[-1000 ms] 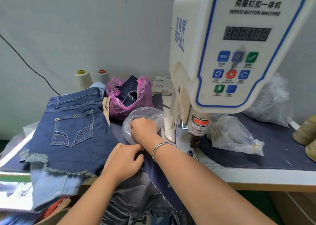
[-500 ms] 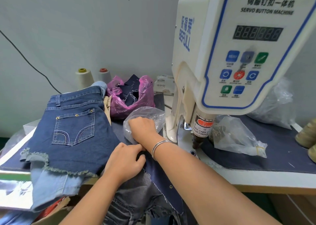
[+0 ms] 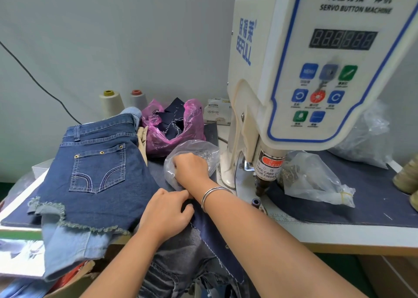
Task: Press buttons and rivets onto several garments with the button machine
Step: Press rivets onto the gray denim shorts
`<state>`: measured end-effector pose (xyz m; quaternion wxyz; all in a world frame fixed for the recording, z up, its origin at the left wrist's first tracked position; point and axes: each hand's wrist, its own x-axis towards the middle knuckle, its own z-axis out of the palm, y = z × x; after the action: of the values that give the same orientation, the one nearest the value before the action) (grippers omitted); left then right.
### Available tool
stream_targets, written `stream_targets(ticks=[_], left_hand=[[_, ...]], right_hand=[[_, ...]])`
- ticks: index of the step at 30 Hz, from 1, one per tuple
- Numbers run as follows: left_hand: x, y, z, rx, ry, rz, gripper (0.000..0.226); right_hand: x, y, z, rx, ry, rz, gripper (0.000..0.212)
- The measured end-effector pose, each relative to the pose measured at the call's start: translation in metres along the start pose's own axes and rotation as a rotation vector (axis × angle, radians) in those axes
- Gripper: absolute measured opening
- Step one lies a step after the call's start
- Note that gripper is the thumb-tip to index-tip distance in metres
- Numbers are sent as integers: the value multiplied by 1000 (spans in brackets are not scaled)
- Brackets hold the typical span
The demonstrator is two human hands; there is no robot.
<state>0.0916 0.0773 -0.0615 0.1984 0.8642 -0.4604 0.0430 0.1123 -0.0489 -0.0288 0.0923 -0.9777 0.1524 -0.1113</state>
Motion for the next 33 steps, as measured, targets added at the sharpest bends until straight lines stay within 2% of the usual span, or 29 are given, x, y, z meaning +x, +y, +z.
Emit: stream_targets(ticks=[7, 12, 18, 21, 23, 26, 28, 30, 33], left_hand=[[0, -1, 1, 7, 35, 27, 45], [0, -2, 2, -1, 30, 11, 25], [0, -1, 3, 16, 46, 24, 50], [1, -3, 4, 17, 48, 22, 54], [2, -3, 5, -6, 52, 18, 44], [1, -1, 3, -44, 56, 14, 14], [1, 0, 2, -49, 47, 21, 8], [0, -1, 2, -38, 41, 23, 15], [1, -1, 3, -18, 48, 27, 41]], right_hand=[[-3, 3, -1, 45, 26, 16, 21], [-5, 5, 1, 17, 4, 14, 21], [-4, 1, -1, 43, -35, 78, 26], [-1, -1, -1, 70, -61, 151, 28], [1, -3, -1, 70, -87, 183, 27], [3, -6, -1, 70, -116, 200, 27], [4, -7, -1, 77, -111, 202, 27], [1, -5, -2, 100, -83, 192, 26], [-5, 0, -5, 138, -27, 154, 23]])
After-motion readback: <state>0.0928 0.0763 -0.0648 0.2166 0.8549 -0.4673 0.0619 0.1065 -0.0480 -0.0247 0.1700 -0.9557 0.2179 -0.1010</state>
